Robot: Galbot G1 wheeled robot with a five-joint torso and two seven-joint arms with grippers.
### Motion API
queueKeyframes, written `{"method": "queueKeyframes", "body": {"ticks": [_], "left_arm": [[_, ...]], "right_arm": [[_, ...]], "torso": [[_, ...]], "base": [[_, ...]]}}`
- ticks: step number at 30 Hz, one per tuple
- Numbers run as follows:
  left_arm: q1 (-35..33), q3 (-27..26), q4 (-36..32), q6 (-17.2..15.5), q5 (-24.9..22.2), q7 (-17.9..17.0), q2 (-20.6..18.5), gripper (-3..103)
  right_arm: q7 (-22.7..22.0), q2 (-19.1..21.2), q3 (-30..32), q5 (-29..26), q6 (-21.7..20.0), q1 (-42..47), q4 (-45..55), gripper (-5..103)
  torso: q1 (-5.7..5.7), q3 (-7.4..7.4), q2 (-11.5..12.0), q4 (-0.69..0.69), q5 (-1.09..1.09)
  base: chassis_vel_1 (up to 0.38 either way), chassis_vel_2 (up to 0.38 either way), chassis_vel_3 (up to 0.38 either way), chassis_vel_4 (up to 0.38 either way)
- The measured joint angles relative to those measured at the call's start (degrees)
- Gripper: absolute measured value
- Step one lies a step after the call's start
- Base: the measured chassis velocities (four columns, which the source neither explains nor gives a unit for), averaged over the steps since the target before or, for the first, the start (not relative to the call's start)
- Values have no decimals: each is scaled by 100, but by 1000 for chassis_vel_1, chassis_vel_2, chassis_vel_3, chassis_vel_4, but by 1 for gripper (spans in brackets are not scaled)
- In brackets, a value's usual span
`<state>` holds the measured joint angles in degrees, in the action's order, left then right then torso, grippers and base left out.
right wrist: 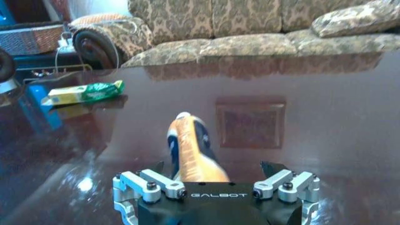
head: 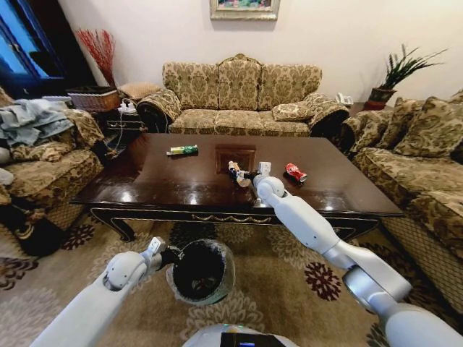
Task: Move to the front of the table and place the trash on the table into the trash bin.
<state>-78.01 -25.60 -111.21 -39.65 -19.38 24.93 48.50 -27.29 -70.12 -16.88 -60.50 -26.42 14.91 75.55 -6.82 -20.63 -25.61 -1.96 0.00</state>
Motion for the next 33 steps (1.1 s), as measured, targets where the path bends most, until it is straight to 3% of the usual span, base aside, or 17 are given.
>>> {"method": "queueKeyframes", "body": {"ticks": [7, 24, 28, 33], "left_arm": [[-5, -48, -28, 22, -78, 3, -41, 0], [-52, -72, -131, 25, -100, 11, -72, 0], [-79, -106, -158, 25, -99, 10, -71, 0], [-87, -121, -136, 29, -105, 11, -77, 0]], "right_arm": [[50, -153, -3, -35, -9, 14, -152, 99], [130, -49, -14, 84, 203, 180, -119, 47], [-120, 145, -80, 17, 224, 300, 535, 41], [-248, 965, -351, -278, 141, 481, 2428, 39]], "torso": [[0, 0, 0, -2, 1], [0, 0, 0, -1, 0], [0, 0, 0, -2, 1], [1, 1, 0, -1, 1]], "base": [[0, 0, 0, 0], [0, 0, 0, 0], [0, 0, 0, 0], [0, 0, 0, 0]]}}
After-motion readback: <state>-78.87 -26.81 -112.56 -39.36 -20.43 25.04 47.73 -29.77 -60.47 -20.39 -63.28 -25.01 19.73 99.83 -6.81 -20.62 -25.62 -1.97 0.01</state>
